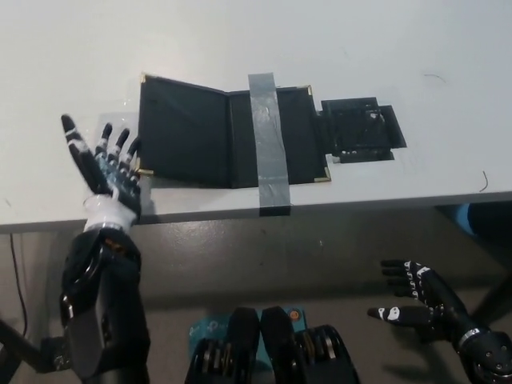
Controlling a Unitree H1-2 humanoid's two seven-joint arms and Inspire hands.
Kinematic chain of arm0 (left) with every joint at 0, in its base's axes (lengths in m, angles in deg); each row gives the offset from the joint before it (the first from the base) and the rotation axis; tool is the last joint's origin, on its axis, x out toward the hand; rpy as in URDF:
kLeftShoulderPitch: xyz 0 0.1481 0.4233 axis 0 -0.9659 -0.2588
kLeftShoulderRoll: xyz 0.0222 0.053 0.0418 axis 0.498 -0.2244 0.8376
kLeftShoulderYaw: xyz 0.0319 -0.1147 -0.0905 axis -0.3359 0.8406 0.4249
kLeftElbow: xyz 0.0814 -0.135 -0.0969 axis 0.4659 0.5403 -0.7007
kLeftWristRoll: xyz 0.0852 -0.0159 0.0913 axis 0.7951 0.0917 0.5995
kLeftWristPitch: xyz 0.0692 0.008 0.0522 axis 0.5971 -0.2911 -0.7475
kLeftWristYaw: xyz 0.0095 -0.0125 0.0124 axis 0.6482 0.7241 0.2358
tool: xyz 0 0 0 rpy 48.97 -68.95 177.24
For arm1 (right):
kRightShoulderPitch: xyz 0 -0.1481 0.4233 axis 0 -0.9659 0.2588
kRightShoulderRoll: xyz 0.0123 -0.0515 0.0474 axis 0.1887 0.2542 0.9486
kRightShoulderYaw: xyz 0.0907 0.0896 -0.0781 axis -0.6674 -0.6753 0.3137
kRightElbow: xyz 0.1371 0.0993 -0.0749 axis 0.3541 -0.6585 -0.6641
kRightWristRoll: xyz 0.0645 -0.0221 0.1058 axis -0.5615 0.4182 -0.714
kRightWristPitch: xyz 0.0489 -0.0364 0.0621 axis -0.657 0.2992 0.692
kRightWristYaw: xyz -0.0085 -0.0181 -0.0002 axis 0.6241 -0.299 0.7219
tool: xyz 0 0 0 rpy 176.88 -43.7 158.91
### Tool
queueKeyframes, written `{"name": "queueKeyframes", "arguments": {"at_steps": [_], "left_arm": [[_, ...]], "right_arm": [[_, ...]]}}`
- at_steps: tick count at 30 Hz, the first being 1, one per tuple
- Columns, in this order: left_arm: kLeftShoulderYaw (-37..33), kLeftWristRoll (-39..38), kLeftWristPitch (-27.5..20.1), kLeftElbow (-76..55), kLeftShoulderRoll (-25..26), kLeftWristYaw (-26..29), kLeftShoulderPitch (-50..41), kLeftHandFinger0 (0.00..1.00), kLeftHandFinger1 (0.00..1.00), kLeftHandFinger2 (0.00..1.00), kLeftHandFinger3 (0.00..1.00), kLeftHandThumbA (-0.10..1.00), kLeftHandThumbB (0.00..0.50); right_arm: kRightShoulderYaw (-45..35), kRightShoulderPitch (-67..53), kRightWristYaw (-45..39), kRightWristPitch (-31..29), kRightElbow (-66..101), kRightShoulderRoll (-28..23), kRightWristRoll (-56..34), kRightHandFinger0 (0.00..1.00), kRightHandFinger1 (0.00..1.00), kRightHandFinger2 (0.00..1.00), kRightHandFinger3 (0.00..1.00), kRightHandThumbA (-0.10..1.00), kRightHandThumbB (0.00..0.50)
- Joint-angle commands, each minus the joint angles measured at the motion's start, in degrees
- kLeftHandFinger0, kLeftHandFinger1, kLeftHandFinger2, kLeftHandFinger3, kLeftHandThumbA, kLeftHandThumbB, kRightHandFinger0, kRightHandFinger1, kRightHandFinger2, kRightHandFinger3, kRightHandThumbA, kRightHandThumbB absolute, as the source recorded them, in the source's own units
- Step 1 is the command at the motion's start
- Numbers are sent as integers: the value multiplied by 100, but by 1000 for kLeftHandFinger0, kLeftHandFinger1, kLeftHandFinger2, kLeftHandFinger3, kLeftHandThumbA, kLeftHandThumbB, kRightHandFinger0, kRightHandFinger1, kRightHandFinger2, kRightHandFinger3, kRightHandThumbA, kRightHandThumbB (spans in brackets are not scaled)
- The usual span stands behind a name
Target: The robot uses its left hand to push the cover of the diary kept in the middle of the desk towards the right to close it
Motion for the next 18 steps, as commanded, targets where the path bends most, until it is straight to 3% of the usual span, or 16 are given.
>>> {"name": "queueKeyframes", "arguments": {"at_steps": [1, 6, 15, 17, 18], "left_arm": [[-300, -246, -152, -39, -199, -67, 490, 1000, 1000, 1000, 1000, 1000, 257], [-413, -266, -163, -63, -281, -6, 586, 1000, 1000, 1000, 1000, 1000, 237], [-813, -111, -185, -112, -323, -75, 629, 1000, 1000, 1000, 1000, 1000, 270], [-962, -5, -184, -104, -282, -62, 575, 1000, 1000, 1000, 1000, 1000, 267], [-1099, 79, -297, 18, -306, -92, 446, 1000, 1000, 1000, 1000, 1000, 233]], "right_arm": [[0, 136, -44, 33, 186, -105, 76, 765, 818, 808, 817, 1000, 470], [8, 86, -67, 77, 221, -149, 88, 751, 806, 801, 814, 1000, 465], [105, 67, -102, 30, 202, -152, 151, 779, 824, 811, 817, 1000, 451], [125, 88, -116, 48, 201, -154, 157, 777, 821, 814, 818, 1000, 461], [157, 90, -143, 98, 280, -181, 184, 775, 822, 820, 823, 1000, 461]]}}
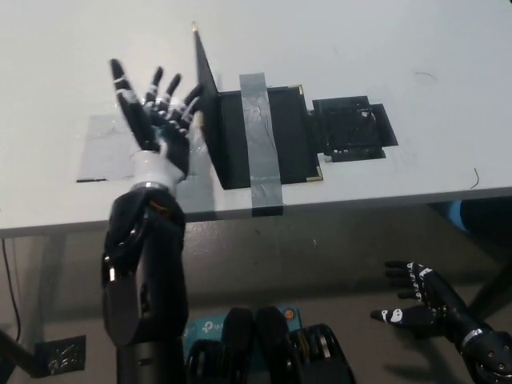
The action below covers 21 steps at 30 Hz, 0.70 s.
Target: The robot uses its left hand to push the cover of the diary kept in the middle of the desk towards the right to close it
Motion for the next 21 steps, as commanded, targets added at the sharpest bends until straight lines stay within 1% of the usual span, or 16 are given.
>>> {"name": "queueKeyframes", "arguments": {"at_steps": [1, 3, 4, 6, 7, 8, 9, 10, 11, 12, 13, 14, 15, 17, 19, 21], "left_arm": [[-341, 186, -156, 54, -30, -72, -25, 1000, 1000, 1000, 1000, 1000, 232], [-434, 208, -266, 129, -56, -78, -155, 1000, 1000, 1000, 1000, 1000, 225], [-477, 203, -325, 205, -96, -86, -205, 1000, 1000, 1000, 1000, 1000, 227], [-559, 207, -349, 315, -227, -47, -211, 1000, 1000, 1000, 1000, 1000, 223], [-675, 269, -438, 414, -270, -78, -172, 1000, 1000, 1000, 1000, 1000, 251], [-788, 364, -473, 485, -282, -88, -133, 1000, 1000, 1000, 1000, 1000, 262], [-914, 441, -512, 558, -246, -159, -126, 1000, 1000, 1000, 1000, 1000, 260], [-1056, 550, -577, 645, -190, -208, -131, 1000, 1000, 1000, 1000, 1000, 257], [-1105, 568, -594, 633, -154, -205, -176, 1000, 1000, 1000, 1000, 1000, 263], [-1181, 632, -647, 745, -125, -200, -180, 1000, 1000, 1000, 1000, 1000, 250], [-1200, 630, -667, 756, -112, -183, -196, 1000, 1000, 1000, 1000, 1000, 248], [-1233, 638, -690, 800, -95, -175, -205, 1000, 1000, 1000, 1000, 1000, 236], [-1257, 659, -770, 956, -70, -182, -223, 1000, 1000, 1000, 1000, 1000, 246], [-1266, 639, -812, 1138, -66, -157, -270, 1000, 1000, 1000, 1000, 1000, 234], [-1398, 780, -826, 1270, -19, -158, -304, 1000, 1000, 1000, 1000, 1000, 260], [-1478, 837, -859, 1365, -3, -175, -324, 1000, 1000, 1000, 1000, 1000, 262]], "right_arm": [[80, 100, -118, 47, 280, -106, 108, 775, 822, 821, 824, 1000, 460], [93, 95, -162, 143, 375, -123, 87, 787, 832, 823, 829, 1000, 456], [104, 100, -165, 186, 409, -132, 103, 777, 823, 818, 827, 1000, 454], [130, 122, -198, 110, 354, -156, 109, 780, 822, 818, 827, 1000, 460], [142, 167, -216, 126, 323, -121, 81, 787, 823, 816, 821, 1000, 459], [136, 171, -219, 132, 315, -105, 59, 785, 821, 813, 818, 1000, 462], [131, 162, -213, 175, 337, -79, 48, 790, 822, 806, 811, 1000, 454], [153, 165, -227, 150, 316, -69, 56, 795, 822, 801, 805, 1000, 459], [197, 168, -233, 150, 325, -57, 92, 787, 817, 796, 800, 1000, 454], [246, 184, -244, 145, 335, -73, 139, 777, 814, 794, 798, 1000, 452], [268, 196, -255, 158, 346, -84, 155, 775, 814, 793, 797, 1000, 452], [285, 204, -265, 140, 344, -97, 164, 760, 808, 791, 797, 1000, 446], [310, 235, -284, 110, 341, -115, 179, 738, 792, 779, 784, 1000, 441], [350, 292, -347, 85, 330, -133, 172, 747, 801, 790, 783, 1000, 433], [394, 344, -351, 121, 314, -114, 214, 746, 799, 787, 775, 1000, 420], [437, 368, -377, 120, 311, -81, 215, 730, 794, 787, 776, 1000, 417]]}}
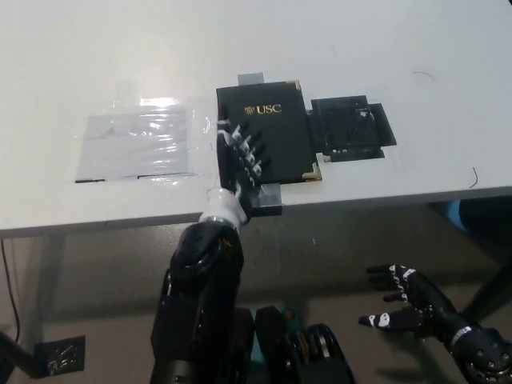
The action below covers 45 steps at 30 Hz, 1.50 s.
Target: The robot uses its left hand to push the cover of the diary kept in the middle of the desk towards the right to close it
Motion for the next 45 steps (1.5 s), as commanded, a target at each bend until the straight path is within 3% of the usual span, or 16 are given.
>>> {"name": "queueKeyframes", "arguments": {"at_steps": [1, 9, 10, 11, 13, 19, 21, 26, 29, 33, 35, 38, 45], "left_arm": [[-231, 319, -348, 106, 43, -151, 70, 1000, 1000, 1000, 1000, 1000, 262], [-286, 400, -426, 467, 176, -83, 31, 1000, 1000, 1000, 1000, 1000, 260], [-300, 445, -463, 528, 183, -51, 26, 1000, 1000, 1000, 1000, 1000, 267], [-315, 511, -447, 552, 226, -5, -22, 1000, 1000, 1000, 1000, 1000, 306], [-262, 490, -403, 495, 219, 41, -57, 1000, 1000, 1000, 1000, 1000, 311], [-334, 508, -239, 74, 282, -129, -40, 1000, 1000, 1000, 1000, 1000, 303], [-407, 454, -171, -382, 352, -327, 7, 1000, 1000, 1000, 1000, 1000, 292], [-608, 457, 13, -1486, 379, -478, 44, 1000, 1000, 1000, 1000, 1000, 246], [-566, 181, 341, -2368, 275, -492, 52, 1000, 1000, 1000, 1000, 1000, 279], [-382, -567, 951, -4096, 90, -418, 159, 1000, 1000, 1000, 1000, 1000, 258], [-392, -767, 1055, -4729, 159, -343, 141, 1000, 1000, 1000, 1000, 1000, 280], [-406, -849, 1055, -5290, 300, -261, -31, 1000, 1000, 1000, 1000, 1000, 300], [-5, -508, 750, -6076, 1063, -490, -1635, 1000, 1000, 1000, 1000, 1000, 259]], "right_arm": [[96, 270, -165, -27, 122, -31, 80, 720, 791, 785, 773, 1000, 427], [104, 281, -140, -51, 36, 0, 30, 760, 790, 762, 762, 1000, 449], [96, 269, -138, -58, 33, -18, 31, 754, 789, 762, 760, 1000, 448], [124, 258, -154, -30, 66, -56, 69, 754, 801, 776, 770, 1000, 458], [98, 232, -157, 1, 83, -69, 45, 750, 800, 777, 776, 1000, 464], [62, 193, -128, -36, 82, -104, 40, 757, 808, 789, 782, 1000, 444], [-11, 183, -136, 24, 110, -85, -49, 762, 813, 796, 780, 1000, 423], [38, 173, -151, -56, 125, -214, 64, 752, 816, 802, 791, 1000, 437], [-32, 171, -173, 15, 113, -204, -55, 771, 815, 795, 792, 1000, 425], [-82, 173, -111, -13, 103, -173, -70, 764, 808, 780, 783, 1000, 429], [-93, 176, -105, -55, 68, -174, -78, 759, 804, 778, 778, 1000, 432], [-122, 196, -81, -60, 41, -155, -95, 756, 795, 768, 771, 1000, 431], [-153, 220, -79, 2, 89, -187, -91, 789, 820, 802, 793, 1000, 438]]}}
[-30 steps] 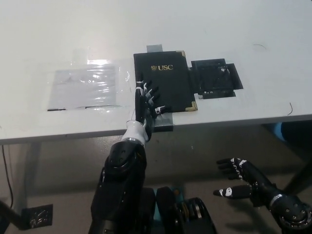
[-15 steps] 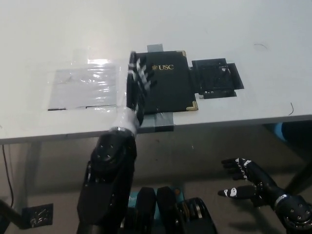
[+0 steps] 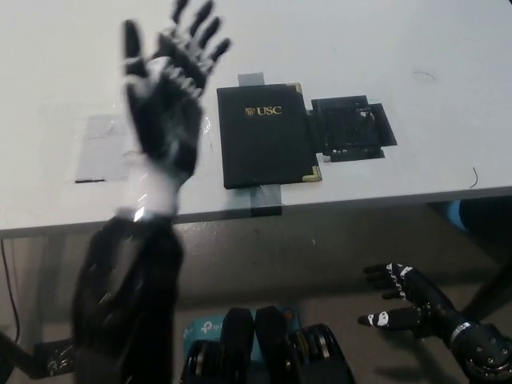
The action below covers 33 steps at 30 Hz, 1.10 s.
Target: The robot uses its left hand to push the cover of the diary kept in the middle of the desk towards the right to close it
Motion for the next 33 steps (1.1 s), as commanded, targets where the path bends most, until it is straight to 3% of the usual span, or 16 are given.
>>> {"name": "queueKeyframes", "arguments": {"at_steps": [1, 3, 5, 7, 10, 13, 17, 19, 20, 25, 29, 33], "left_arm": [[389, -334, 122, -925, 490, -206, -939, 1000, 1000, 1000, 1000, 1000, 260], [489, -285, 60, -903, 625, -205, -1200, 1000, 1000, 1000, 1000, 1000, 280], [732, -112, -521, -649, 959, -381, -1888, 1000, 1000, 1000, 1000, 1000, 269], [804, -124, -645, -560, 1033, -379, -2069, 990, 1000, 1000, 1000, 1000, 277], [1001, 40, -1228, -77, 1446, -599, -2740, 982, 1000, 1000, 1000, 1000, 297], [1153, -118, -1540, 196, 1556, -725, -3110, 979, 1000, 1000, 1000, 1000, 260], [1266, -94, -1874, 500, 1609, -807, -3390, 969, 1000, 1000, 1000, 1000, 260], [1298, -35, -2038, 664, 1609, -832, -3529, 968, 1000, 1000, 1000, 1000, 285], [1318, 69, -2135, 832, 1618, -832, -3644, 957, 1000, 1000, 1000, 1000, 328], [1312, 399, -2602, 1498, 1650, -860, -3800, 935, 1000, 1000, 1000, 1000, 306], [1316, 517, -2908, 2013, 1683, -860, -3819, 911, 1000, 1000, 1000, 1000, 349], [1333, 715, -3045, 2534, 1777, -747, -3746, 954, 989, 992, 1000, 1000, 395]], "right_arm": [[-214, 177, -45, -2, 142, -111, -97, 782, 816, 799, 793, 1000, 442], [-265, 214, -59, -77, 52, -103, -134, 779, 811, 793, 791, 1000, 459], [-276, 233, -63, -115, 27, -91, -111, 781, 811, 790, 789, 1000, 464], [-299, 228, -58, -110, 54, -82, -99, 772, 811, 794, 787, 1000, 462], [-309, 261, -84, -149, 37, -100, -67, 783, 820, 815, 817, 1000, 463], [-323, 305, -81, -190, -33, -97, -70, 767, 813, 810, 816, 1000, 481], [-375, 318, -65, -134, -32, -59, -106, 776, 811, 800, 796, 1000, 472], [-362, 324, -82, -164, -39, -68, -87, 786, 824, 816, 810, 1000, 456], [-338, 322, -71, -131, -9, -79, -42, 788, 823, 814, 816, 1000, 463], [-371, 341, -83, -129, -37, -53, -96, 797, 827, 812, 816, 1000, 464], [-372, 329, -64, -176, -79, -39, -89, 796, 827, 814, 820, 1000, 469], [-393, 302, -24, -189, -110, 20, -105, 788, 819, 806, 807, 1000, 463]]}}
